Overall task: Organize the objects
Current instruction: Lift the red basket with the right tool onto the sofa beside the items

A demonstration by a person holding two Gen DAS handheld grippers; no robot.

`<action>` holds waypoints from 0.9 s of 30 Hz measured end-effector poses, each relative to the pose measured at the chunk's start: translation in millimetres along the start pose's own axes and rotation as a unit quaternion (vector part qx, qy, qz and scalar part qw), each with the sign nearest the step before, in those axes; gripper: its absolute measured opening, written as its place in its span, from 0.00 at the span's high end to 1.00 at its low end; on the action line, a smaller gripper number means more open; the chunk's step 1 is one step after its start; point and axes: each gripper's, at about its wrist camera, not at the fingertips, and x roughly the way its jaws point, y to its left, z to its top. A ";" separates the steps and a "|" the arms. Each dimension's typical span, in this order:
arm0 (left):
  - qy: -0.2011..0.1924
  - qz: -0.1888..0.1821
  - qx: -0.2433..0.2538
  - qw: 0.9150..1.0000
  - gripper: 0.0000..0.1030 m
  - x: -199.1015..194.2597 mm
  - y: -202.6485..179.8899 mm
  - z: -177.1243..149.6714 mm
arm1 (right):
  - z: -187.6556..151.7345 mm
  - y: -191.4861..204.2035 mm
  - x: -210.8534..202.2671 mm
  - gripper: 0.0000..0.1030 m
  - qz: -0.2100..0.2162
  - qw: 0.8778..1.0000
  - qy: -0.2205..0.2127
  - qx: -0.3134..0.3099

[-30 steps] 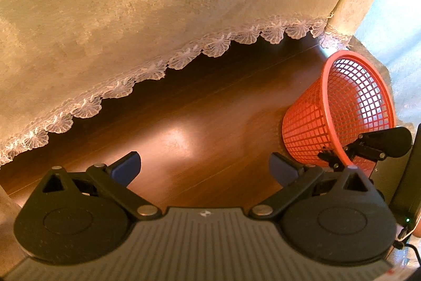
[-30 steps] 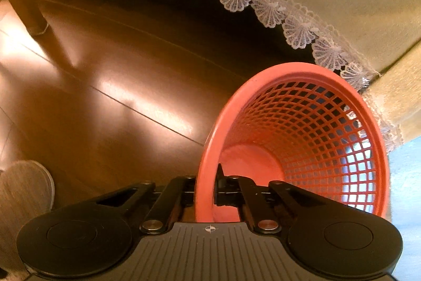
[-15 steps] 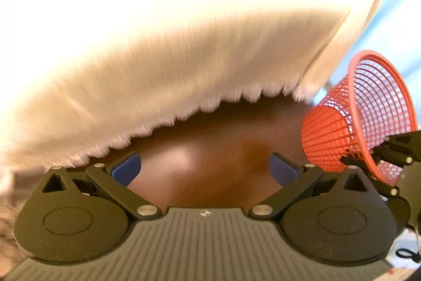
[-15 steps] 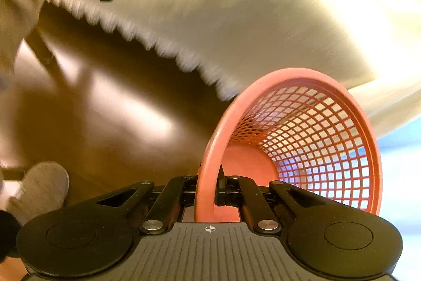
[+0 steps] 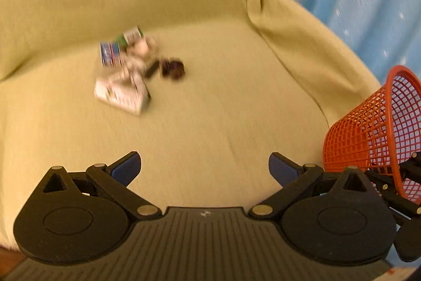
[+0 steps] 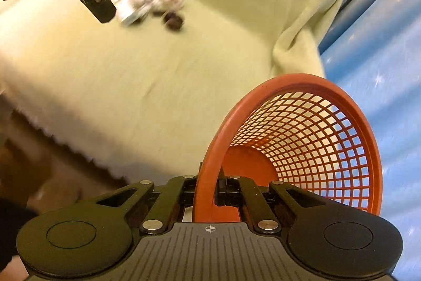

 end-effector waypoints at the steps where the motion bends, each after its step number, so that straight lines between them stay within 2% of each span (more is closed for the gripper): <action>1: -0.004 0.000 0.004 1.000 0.01 2.4 7.6 11.4 | 11.9 -1.0 8.3 1.00 -0.007 1.000 0.000 0.003; 5: -0.008 -0.020 0.028 0.999 0.01 32.3 34.7 50.0 | 50.9 -3.2 50.5 1.00 -0.036 0.999 0.018 0.025; 9: 0.002 -0.065 0.053 0.996 0.02 76.9 55.4 82.1 | 77.9 -9.4 95.7 1.00 -0.077 0.994 0.048 0.060; 13: -0.002 -0.093 0.100 0.991 0.02 109.7 63.3 95.3 | 98.3 -19.3 128.2 1.00 -0.107 0.986 0.067 0.109; 15: -0.005 -0.101 0.105 0.989 0.02 122.1 68.4 97.6 | 104.6 -18.6 138.1 1.00 -0.123 0.981 0.071 0.133; 22: -0.037 -0.121 0.064 0.990 0.02 151.9 87.1 99.8 | 117.7 -11.1 161.0 1.00 -0.185 0.957 0.040 0.220; 27: -0.064 -0.139 0.071 0.986 0.02 163.8 100.8 96.3 | 125.4 0.3 175.9 1.00 -0.242 0.936 0.006 0.255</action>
